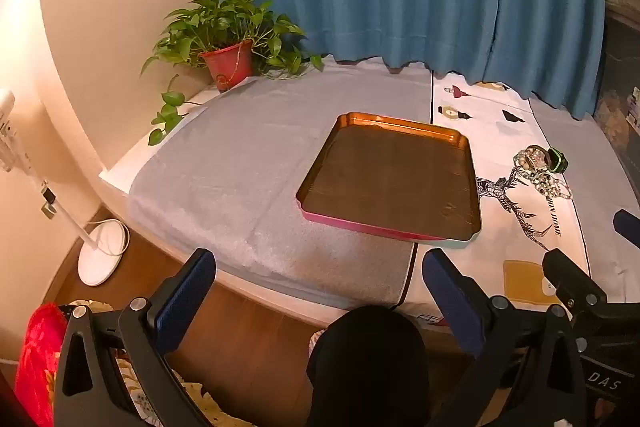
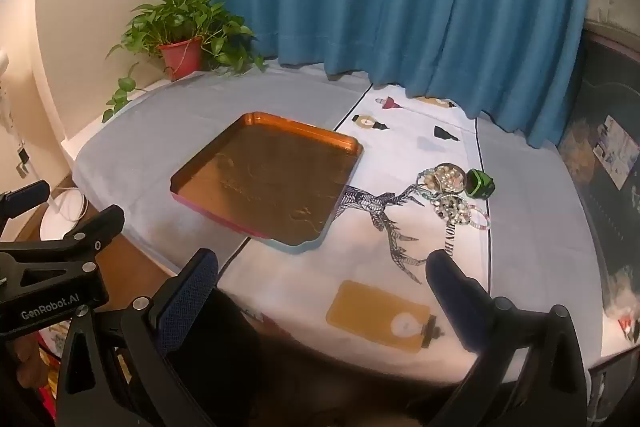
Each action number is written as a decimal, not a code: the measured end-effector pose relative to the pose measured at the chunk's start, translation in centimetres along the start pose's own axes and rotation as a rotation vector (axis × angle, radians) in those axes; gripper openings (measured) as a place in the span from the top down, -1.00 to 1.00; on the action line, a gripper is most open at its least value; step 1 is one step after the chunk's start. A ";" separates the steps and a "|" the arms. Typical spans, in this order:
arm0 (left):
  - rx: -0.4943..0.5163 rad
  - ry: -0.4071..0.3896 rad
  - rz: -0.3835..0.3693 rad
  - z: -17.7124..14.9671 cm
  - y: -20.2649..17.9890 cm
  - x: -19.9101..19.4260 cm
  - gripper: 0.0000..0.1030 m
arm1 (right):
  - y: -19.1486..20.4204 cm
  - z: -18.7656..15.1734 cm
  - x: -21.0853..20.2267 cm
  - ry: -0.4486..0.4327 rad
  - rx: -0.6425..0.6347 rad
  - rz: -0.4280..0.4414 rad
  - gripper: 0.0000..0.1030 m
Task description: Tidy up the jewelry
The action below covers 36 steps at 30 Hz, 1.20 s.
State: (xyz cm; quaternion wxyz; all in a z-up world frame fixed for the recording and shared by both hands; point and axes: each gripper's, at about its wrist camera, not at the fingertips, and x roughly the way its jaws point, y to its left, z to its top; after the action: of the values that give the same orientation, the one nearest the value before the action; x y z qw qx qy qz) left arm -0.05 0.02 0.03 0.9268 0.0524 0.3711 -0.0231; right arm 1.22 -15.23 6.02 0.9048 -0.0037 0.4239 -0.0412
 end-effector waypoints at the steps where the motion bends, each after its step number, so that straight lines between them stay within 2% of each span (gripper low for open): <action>1: 0.002 -0.001 0.001 0.0 0.0 -0.1 -1.00 | 0.0 0.0 0.0 0.003 0.001 0.002 -1.00; 36: 0.025 -0.013 0.020 0.4 -0.3 -0.8 -1.00 | -0.5 -0.6 -0.2 0.006 0.015 0.010 -1.00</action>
State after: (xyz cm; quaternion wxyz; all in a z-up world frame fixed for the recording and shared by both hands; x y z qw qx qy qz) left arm -0.36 -0.29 0.83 0.9287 0.0677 0.3640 -0.0189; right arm 0.60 -15.70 5.86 0.9037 0.0050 0.4263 -0.0399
